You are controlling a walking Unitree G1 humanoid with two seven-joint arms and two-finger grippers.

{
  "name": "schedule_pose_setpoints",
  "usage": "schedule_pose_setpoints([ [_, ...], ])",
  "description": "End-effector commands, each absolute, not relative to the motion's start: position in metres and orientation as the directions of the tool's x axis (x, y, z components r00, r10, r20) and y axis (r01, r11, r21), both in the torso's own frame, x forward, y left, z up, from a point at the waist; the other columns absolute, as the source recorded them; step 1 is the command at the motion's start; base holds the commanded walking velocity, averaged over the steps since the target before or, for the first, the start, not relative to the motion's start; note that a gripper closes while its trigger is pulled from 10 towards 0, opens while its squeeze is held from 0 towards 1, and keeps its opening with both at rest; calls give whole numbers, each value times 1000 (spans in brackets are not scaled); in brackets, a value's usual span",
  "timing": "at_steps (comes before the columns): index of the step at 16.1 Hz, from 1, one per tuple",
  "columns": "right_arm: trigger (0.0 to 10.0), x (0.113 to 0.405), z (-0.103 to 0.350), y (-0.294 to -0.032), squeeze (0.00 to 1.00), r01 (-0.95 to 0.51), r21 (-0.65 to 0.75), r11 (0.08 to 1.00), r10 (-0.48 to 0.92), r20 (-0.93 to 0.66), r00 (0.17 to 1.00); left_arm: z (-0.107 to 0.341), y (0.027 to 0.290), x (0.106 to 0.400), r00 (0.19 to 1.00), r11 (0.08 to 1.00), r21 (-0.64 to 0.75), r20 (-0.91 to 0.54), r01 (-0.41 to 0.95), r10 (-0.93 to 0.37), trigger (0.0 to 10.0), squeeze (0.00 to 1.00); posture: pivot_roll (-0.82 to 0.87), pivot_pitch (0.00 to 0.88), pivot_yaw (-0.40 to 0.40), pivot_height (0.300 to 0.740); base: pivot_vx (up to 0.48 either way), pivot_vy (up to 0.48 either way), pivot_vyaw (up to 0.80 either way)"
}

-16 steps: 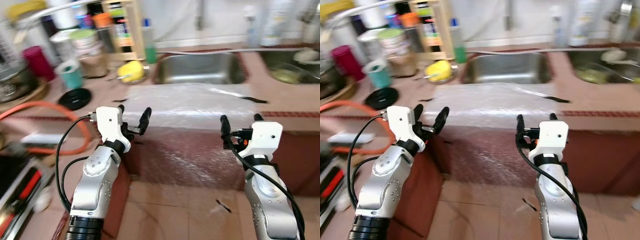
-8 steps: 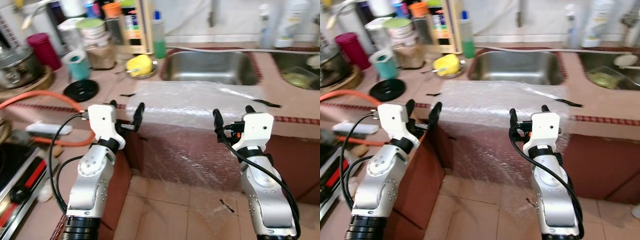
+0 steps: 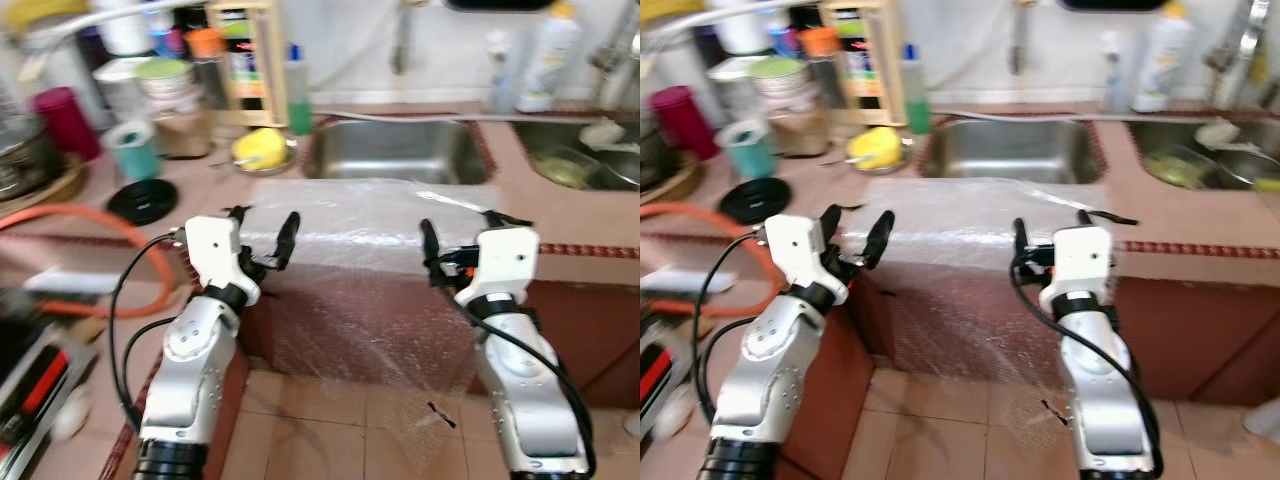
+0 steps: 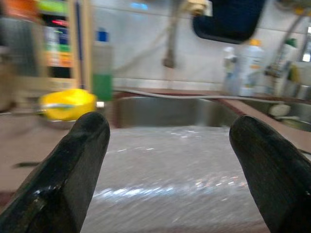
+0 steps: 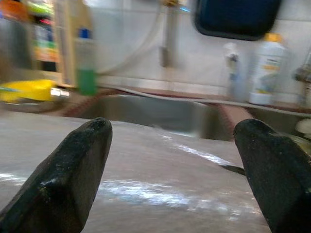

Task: Kitchen organization

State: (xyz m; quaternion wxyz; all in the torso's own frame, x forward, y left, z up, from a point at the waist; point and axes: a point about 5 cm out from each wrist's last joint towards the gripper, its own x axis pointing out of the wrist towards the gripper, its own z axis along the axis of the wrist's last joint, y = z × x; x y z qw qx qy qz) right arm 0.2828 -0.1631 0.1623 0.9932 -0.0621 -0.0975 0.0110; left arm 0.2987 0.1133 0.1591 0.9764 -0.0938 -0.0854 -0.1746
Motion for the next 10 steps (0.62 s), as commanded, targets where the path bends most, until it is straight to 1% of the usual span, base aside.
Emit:
schedule_pose_setpoints([
  [1,10000,283,166,-161,0,-15,-123,992,40,209,977,162,118,300,926,927,-145,209,347,-314,10000,0,-13,0,108,740,416,0,0],
  [7,10000,282,165,-162,0,-4,-127,992,31,208,978,159,115,298,925,923,-150,200,355,-324,10000,0,-12,0,106,740,419,0,0],
  [10,10000,282,165,-160,0,-16,-135,991,44,207,977,157,115,297,926,923,-148,190,356,-326,10000,0,-10,0,106,740,309,0,0],
])
